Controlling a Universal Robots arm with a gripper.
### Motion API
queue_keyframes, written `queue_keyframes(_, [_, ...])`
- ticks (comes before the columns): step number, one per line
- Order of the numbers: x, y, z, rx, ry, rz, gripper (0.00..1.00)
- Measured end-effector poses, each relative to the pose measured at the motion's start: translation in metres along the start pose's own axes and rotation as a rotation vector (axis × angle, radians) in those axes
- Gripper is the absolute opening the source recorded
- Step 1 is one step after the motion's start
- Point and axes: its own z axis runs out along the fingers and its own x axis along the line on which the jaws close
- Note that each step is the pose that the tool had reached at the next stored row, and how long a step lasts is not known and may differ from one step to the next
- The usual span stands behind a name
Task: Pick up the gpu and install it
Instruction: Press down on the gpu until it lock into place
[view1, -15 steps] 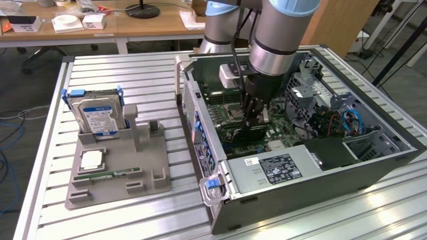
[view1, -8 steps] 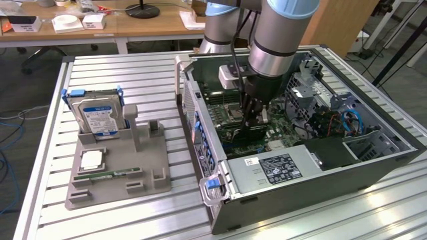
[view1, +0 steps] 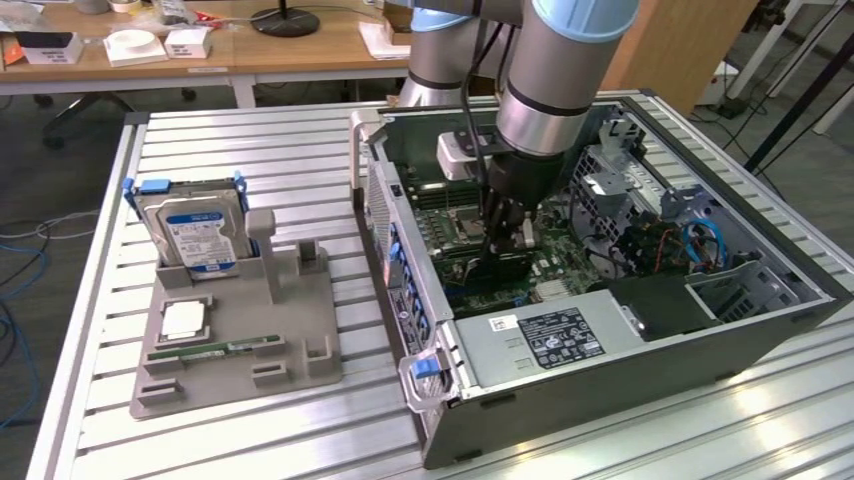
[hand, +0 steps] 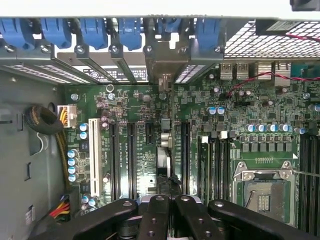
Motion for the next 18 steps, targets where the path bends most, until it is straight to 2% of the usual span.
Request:
queue_keyframes(3, [0.000, 0.0001, -0.0006, -0.0003, -0.0006, 0.000, 0.11])
queue_keyframes(6, [-0.001, 0.0004, -0.0053, 0.0016, -0.0052, 0.000, 0.11])
queue_keyframes(8, [0.000, 0.0016, -0.0118, 0.0005, -0.0027, 0.000, 0.11])
queue_keyframes(10, [0.000, 0.0038, -0.0160, 0.0005, -0.0028, 0.000, 0.11])
queue_keyframes(13, [0.000, 0.0098, -0.0186, 0.0006, -0.0027, 0.000, 0.11])
queue_keyframes(18, [0.000, 0.0246, -0.0189, 0.0005, -0.0027, 0.000, 0.11])
